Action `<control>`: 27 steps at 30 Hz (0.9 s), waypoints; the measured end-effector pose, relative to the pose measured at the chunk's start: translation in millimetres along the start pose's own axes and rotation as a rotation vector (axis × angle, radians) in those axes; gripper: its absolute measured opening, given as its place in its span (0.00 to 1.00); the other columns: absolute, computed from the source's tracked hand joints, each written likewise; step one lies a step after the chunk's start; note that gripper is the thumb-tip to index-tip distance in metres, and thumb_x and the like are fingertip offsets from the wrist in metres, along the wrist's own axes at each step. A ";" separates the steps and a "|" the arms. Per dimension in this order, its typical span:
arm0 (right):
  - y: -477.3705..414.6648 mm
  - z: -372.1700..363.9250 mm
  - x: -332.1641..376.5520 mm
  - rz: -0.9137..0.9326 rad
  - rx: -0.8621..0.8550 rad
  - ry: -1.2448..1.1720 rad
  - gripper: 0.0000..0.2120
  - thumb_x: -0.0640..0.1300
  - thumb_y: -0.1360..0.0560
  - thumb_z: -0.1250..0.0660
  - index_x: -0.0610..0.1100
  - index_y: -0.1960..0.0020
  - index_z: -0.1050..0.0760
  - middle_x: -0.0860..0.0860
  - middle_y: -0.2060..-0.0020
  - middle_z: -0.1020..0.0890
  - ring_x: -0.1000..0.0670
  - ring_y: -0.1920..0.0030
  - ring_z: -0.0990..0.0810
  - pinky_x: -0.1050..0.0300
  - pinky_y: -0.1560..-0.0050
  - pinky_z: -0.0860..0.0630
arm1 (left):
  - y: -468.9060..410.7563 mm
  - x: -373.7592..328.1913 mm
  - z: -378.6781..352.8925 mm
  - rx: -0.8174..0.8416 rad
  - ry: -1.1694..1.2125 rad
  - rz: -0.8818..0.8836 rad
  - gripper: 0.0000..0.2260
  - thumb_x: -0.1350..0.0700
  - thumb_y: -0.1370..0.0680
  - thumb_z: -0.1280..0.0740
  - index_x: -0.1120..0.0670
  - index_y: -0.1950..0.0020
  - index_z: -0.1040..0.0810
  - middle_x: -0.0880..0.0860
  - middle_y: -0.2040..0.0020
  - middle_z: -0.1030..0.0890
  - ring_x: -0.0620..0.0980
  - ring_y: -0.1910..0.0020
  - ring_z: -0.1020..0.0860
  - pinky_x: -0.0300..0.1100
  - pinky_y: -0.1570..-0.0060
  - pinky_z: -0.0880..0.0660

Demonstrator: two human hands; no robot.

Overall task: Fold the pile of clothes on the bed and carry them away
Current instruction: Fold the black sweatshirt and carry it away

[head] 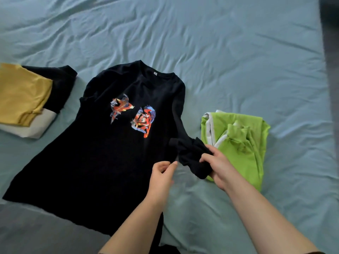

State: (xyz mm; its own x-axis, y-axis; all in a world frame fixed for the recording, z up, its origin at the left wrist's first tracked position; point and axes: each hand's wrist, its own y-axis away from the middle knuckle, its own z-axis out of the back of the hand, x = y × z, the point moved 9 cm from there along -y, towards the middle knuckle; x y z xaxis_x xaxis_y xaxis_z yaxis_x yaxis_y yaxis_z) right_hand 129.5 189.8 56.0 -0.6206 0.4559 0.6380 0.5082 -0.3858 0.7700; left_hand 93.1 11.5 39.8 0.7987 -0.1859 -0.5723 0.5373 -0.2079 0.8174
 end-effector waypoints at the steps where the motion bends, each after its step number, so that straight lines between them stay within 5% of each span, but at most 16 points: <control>1: 6.4 1.8 7.9 0.011 0.020 0.011 0.21 0.27 0.33 0.42 0.47 0.52 0.20 0.47 0.61 0.19 0.48 0.60 0.25 0.55 0.60 0.28 | 0.0 0.8 -5.0 0.010 0.121 0.084 0.22 0.45 0.26 0.29 0.50 0.36 0.29 0.48 0.39 0.25 0.49 0.42 0.22 0.49 0.41 0.23; 4: 30.2 4.9 21.1 -0.011 0.110 0.035 0.23 0.27 0.32 0.41 0.48 0.47 0.20 0.45 0.56 0.18 0.47 0.56 0.24 0.51 0.56 0.27 | 7.4 -6.7 -45.0 0.191 0.484 0.288 0.31 0.44 0.26 0.29 0.52 0.28 0.35 0.55 0.35 0.26 0.57 0.46 0.18 0.49 0.49 0.19; 7: 57.6 11.5 34.3 0.009 0.112 0.116 0.23 0.31 0.29 0.37 0.54 0.42 0.22 0.49 0.51 0.17 0.51 0.56 0.19 0.58 0.60 0.24 | 21.8 -27.0 -64.6 0.223 0.648 0.272 0.20 0.56 0.24 0.30 0.63 0.34 0.26 0.59 0.54 0.15 0.53 0.59 0.15 0.41 0.64 0.19; 9: 75.8 21.8 48.0 0.076 0.020 0.222 0.26 0.36 0.26 0.33 0.58 0.35 0.29 0.54 0.46 0.20 0.56 0.52 0.19 0.62 0.57 0.23 | 31.2 -39.3 -59.2 0.126 0.582 0.185 0.15 0.64 0.25 0.30 0.63 0.39 0.24 0.60 0.53 0.15 0.56 0.56 0.16 0.45 0.58 0.19; 12: 105.8 26.4 69.7 0.204 -0.125 0.342 0.32 0.51 0.27 0.28 0.57 0.27 0.37 0.59 0.37 0.30 0.59 0.39 0.29 0.59 0.40 0.29 | 56.0 -68.9 -52.7 0.093 0.419 0.005 0.13 0.67 0.27 0.30 0.58 0.44 0.23 0.61 0.50 0.16 0.61 0.49 0.17 0.57 0.45 0.22; 15: 133.5 -6.9 74.7 0.147 0.050 0.141 0.26 0.63 0.34 0.28 0.58 0.38 0.25 0.57 0.44 0.18 0.59 0.47 0.19 0.61 0.53 0.23 | 93.4 -92.4 -63.5 0.140 0.127 -0.213 0.11 0.63 0.28 0.29 0.54 0.47 0.22 0.59 0.52 0.16 0.61 0.49 0.18 0.56 0.49 0.21; 17: 144.5 -15.3 80.8 0.177 0.050 0.117 0.20 0.60 0.36 0.24 0.55 0.48 0.21 0.52 0.54 0.15 0.55 0.53 0.16 0.63 0.62 0.22 | 121.6 -97.2 -84.0 0.256 -0.022 -0.327 0.15 0.62 0.30 0.31 0.48 0.46 0.20 0.52 0.52 0.15 0.53 0.49 0.17 0.48 0.51 0.20; 21: 154.4 38.9 87.9 0.189 -0.326 0.016 0.07 0.40 0.29 0.29 0.45 0.51 0.22 0.46 0.61 0.15 0.48 0.59 0.16 0.55 0.60 0.20 | 159.9 -84.3 -118.3 0.528 -0.113 -0.408 0.24 0.68 0.28 0.33 0.49 0.34 0.26 0.44 0.41 0.19 0.40 0.38 0.23 0.38 0.39 0.26; 27: 190.3 111.4 122.9 0.363 -0.442 0.028 0.04 0.38 0.24 0.33 0.43 0.52 0.21 0.45 0.56 0.16 0.48 0.55 0.19 0.52 0.50 0.24 | 170.7 -56.5 -129.2 0.479 -0.342 -0.365 0.23 0.61 0.24 0.34 0.47 0.30 0.29 0.48 0.37 0.23 0.41 0.39 0.25 0.32 0.41 0.28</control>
State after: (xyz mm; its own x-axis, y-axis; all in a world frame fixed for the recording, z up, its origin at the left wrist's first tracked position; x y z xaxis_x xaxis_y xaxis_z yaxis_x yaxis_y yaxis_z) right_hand 216.5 261.8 281.8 -0.4718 0.2127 0.8556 0.3975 -0.8149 0.4218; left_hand 174.7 110.6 220.2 0.4171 -0.2996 -0.8580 0.5134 -0.7014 0.4945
